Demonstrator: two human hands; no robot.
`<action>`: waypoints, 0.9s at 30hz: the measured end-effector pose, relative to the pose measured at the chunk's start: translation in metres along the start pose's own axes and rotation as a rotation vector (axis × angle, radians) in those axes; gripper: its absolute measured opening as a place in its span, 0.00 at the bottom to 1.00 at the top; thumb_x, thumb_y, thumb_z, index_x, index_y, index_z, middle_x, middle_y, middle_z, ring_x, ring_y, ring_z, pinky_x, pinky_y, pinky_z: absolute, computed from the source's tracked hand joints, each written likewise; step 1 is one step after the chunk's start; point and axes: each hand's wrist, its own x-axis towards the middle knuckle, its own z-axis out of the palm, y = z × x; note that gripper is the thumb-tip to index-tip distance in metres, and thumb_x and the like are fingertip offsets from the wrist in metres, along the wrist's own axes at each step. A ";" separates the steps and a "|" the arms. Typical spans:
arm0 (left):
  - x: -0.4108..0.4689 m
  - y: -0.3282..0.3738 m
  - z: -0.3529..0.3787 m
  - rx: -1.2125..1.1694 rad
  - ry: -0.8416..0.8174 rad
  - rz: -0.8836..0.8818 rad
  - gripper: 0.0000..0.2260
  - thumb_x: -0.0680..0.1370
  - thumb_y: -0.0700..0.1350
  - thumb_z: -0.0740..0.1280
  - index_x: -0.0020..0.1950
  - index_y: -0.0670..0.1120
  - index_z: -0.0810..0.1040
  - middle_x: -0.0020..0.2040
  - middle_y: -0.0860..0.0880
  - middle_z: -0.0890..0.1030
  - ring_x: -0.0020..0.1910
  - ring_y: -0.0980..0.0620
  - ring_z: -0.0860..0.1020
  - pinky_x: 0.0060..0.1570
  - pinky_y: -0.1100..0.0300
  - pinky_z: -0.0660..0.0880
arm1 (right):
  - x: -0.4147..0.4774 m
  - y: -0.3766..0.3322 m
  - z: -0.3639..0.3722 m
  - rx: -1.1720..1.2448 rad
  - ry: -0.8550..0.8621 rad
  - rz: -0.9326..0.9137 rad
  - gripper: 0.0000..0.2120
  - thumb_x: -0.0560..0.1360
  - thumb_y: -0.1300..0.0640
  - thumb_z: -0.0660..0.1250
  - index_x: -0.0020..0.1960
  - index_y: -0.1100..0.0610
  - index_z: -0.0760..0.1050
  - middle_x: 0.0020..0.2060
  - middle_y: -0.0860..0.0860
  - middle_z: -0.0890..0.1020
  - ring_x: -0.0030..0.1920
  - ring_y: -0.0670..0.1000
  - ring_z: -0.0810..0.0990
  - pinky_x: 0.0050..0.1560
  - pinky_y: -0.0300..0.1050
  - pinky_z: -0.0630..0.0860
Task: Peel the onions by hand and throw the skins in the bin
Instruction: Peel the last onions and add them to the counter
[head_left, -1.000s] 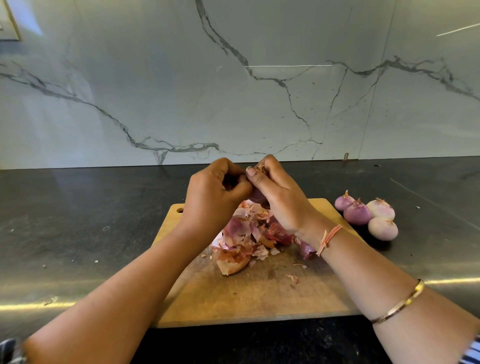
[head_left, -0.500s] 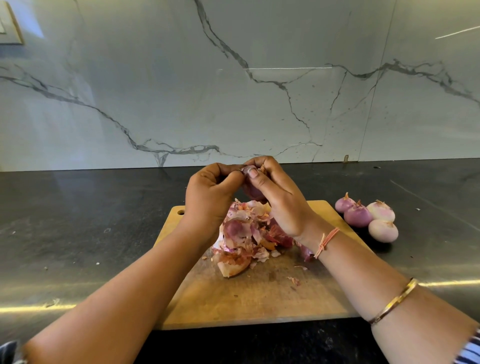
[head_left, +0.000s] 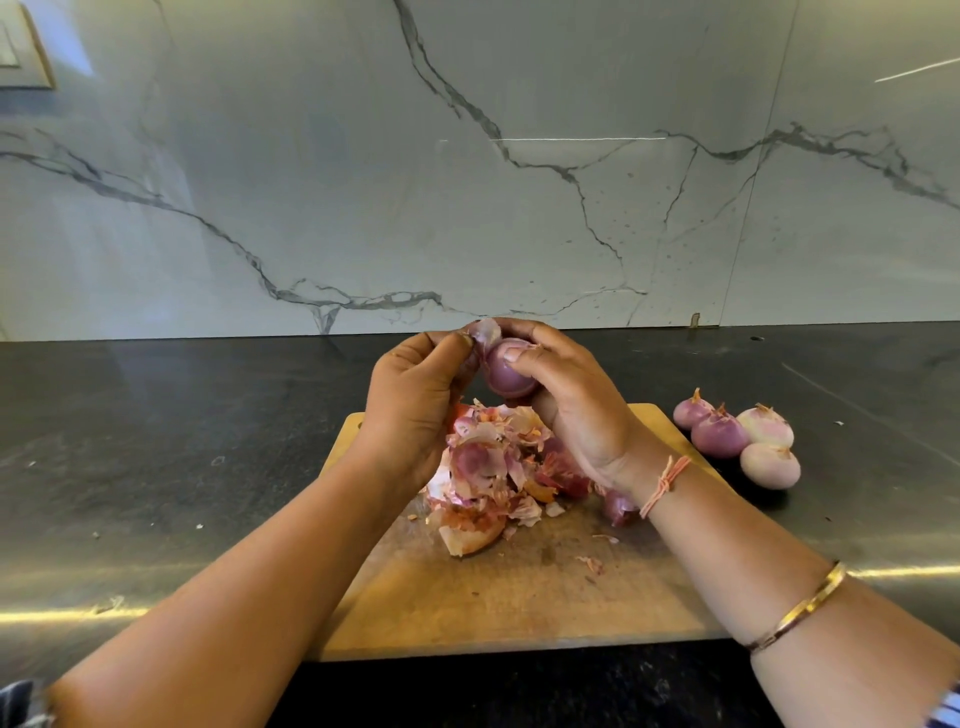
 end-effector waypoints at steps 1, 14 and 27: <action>-0.001 0.000 0.000 0.033 -0.005 0.030 0.07 0.77 0.34 0.63 0.41 0.39 0.78 0.36 0.46 0.78 0.35 0.56 0.76 0.42 0.67 0.77 | -0.001 -0.001 -0.001 -0.101 0.017 0.007 0.16 0.71 0.51 0.64 0.57 0.52 0.76 0.54 0.48 0.81 0.55 0.46 0.79 0.53 0.40 0.75; -0.003 -0.007 -0.007 0.700 -0.067 0.397 0.06 0.73 0.46 0.71 0.48 0.52 0.78 0.46 0.54 0.82 0.45 0.63 0.81 0.43 0.69 0.77 | -0.006 -0.008 -0.005 -0.561 0.121 -0.060 0.15 0.76 0.59 0.66 0.63 0.53 0.72 0.59 0.51 0.76 0.58 0.44 0.75 0.60 0.32 0.70; 0.006 -0.011 -0.009 0.567 0.078 0.289 0.03 0.79 0.43 0.64 0.47 0.46 0.76 0.44 0.50 0.83 0.46 0.54 0.82 0.53 0.50 0.79 | -0.009 -0.010 0.001 -0.430 0.088 0.004 0.19 0.72 0.62 0.72 0.60 0.56 0.70 0.50 0.46 0.77 0.52 0.48 0.79 0.57 0.47 0.78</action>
